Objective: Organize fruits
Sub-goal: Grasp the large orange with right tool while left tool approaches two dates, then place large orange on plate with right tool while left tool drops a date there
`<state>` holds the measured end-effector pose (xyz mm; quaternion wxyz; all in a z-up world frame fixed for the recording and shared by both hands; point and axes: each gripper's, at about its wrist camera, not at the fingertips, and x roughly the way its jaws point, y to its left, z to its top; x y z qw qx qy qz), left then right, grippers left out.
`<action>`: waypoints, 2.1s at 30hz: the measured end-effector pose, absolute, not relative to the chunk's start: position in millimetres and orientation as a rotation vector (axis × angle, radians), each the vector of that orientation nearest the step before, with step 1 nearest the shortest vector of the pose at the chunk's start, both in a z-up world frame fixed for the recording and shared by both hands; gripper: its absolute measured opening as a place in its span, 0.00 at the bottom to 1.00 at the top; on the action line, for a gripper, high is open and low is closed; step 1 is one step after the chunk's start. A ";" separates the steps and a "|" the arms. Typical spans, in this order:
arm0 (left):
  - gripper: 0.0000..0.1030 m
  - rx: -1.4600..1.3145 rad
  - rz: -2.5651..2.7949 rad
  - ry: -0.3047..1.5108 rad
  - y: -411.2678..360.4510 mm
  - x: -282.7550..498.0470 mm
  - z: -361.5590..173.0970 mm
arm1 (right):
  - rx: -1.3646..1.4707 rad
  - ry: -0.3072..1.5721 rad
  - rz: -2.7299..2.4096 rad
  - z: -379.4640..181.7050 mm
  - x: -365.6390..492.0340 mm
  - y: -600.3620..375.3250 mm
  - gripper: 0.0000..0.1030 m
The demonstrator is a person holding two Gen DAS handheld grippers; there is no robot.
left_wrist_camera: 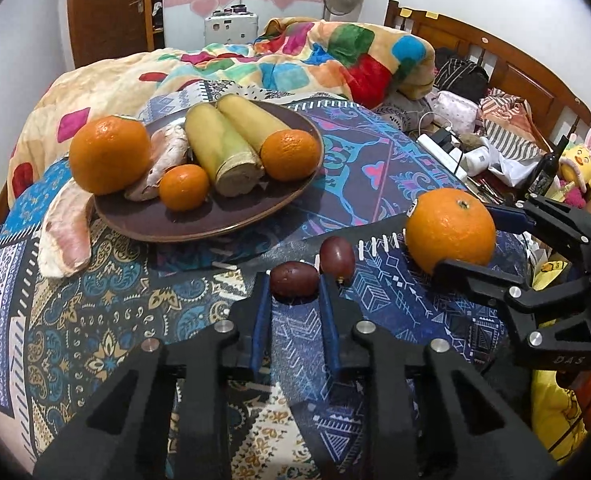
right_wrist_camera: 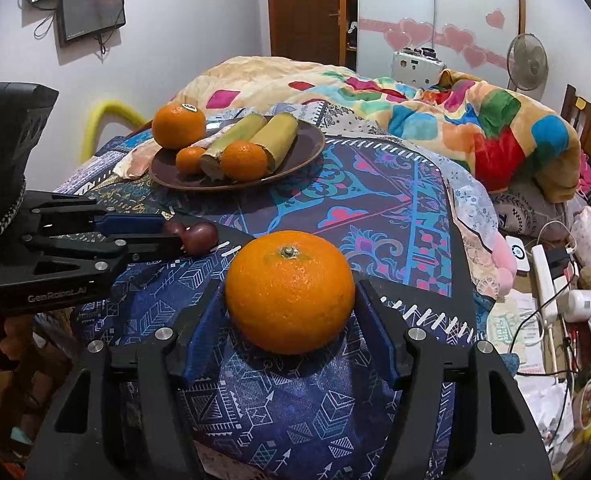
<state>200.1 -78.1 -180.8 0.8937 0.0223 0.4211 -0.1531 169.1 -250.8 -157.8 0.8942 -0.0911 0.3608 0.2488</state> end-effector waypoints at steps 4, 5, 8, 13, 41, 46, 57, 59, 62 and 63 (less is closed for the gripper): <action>0.18 0.037 -0.324 0.864 -77.1 201.9 -179.2 | -0.177 0.745 0.513 -156.5 168.7 -251.8 0.58; 0.18 0.036 -0.324 0.863 -76.2 201.1 -179.0 | -0.174 0.745 0.514 -155.8 169.3 -252.0 0.58; 0.18 0.030 -0.313 0.857 -69.2 198.3 -177.4 | -0.159 0.743 0.523 -152.8 171.7 -252.0 0.58; 0.18 -0.009 -0.279 0.833 -46.1 196.4 -166.1 | -0.146 0.707 0.535 -139.7 176.4 -247.7 0.58; 0.18 -0.109 -0.233 0.829 31.9 260.7 -159.2 | -0.222 0.663 0.653 -116.8 260.0 -123.9 0.58; 0.18 -0.101 -0.239 0.846 30.5 261.4 -166.3 | -0.225 0.707 0.660 -126.7 274.0 -114.2 0.58; 0.42 -0.065 -0.212 0.822 23.8 253.6 -163.3 | -0.237 0.749 0.680 -125.3 282.1 -107.7 0.61; 0.42 -0.064 -0.211 0.821 23.4 252.1 -161.3 | -0.220 0.769 0.692 -124.3 284.2 -110.2 0.61; 0.42 -0.077 -0.204 0.812 27.0 248.1 -155.8 | -0.200 0.765 0.694 -120.4 280.0 -115.8 0.61; 0.42 -0.083 -0.199 0.807 29.2 245.7 -153.4 | -0.192 0.751 0.686 -117.3 276.7 -118.7 0.61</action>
